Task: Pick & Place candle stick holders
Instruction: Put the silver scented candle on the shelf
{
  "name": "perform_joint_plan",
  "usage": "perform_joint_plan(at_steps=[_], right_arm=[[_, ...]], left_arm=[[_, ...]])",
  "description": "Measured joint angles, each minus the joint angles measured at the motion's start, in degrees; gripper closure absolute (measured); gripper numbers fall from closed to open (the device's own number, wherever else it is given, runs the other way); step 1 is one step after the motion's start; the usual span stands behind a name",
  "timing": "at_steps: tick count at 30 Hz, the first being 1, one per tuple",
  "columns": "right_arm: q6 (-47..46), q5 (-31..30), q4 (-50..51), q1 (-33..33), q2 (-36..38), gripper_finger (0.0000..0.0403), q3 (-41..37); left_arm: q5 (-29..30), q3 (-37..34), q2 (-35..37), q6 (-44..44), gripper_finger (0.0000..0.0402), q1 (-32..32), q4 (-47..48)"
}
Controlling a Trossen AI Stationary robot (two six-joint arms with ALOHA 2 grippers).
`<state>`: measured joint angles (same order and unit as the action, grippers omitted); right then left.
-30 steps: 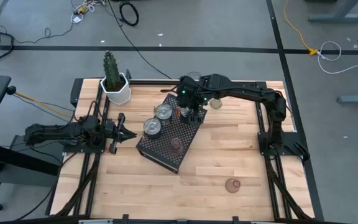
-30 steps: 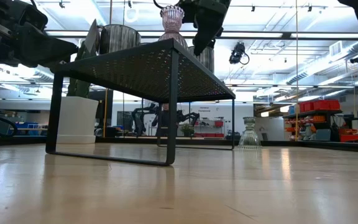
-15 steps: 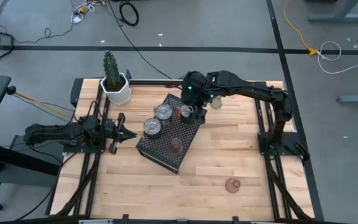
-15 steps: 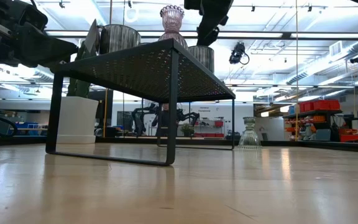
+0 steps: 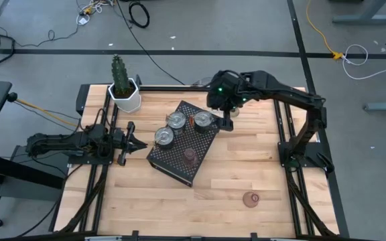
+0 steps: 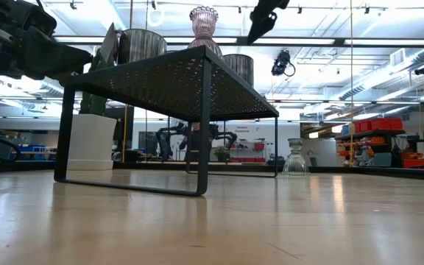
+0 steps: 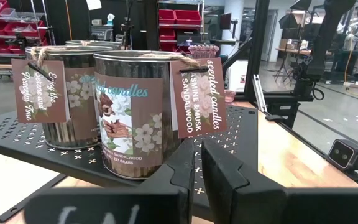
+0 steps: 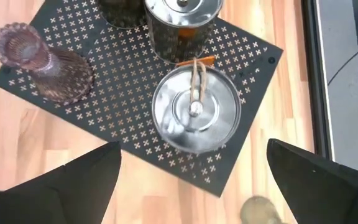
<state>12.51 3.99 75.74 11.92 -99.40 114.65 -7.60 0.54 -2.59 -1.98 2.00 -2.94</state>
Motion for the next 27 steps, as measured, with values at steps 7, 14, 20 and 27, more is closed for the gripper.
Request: perform_joint_plan(at_steps=[7, 14, 20, 27], right_arm=[[-5.0, 3.5, 2.1, 0.0, 1.1, 0.0003, 0.0], [-6.7, 13.1, 2.2, 0.0, 1.1, 0.0003, 0.0], [-7.1, 16.1, 2.3, -0.1, 1.1, 0.0003, 0.0], [-7.6, 16.1, 2.3, -0.2, 1.0, 0.0003, 0.0]], left_arm=[[0.0, 0.0, 0.0, 0.0, 0.0367, 0.0, 0.0], [0.0, 0.0, 0.0, 0.0, 0.0367, 0.0, 0.0], [0.0, 0.0, 0.0, 0.0, 0.0367, 0.0, 0.0], [0.0, 0.0, 0.0, 0.0, 0.0367, 0.0, 0.0]])
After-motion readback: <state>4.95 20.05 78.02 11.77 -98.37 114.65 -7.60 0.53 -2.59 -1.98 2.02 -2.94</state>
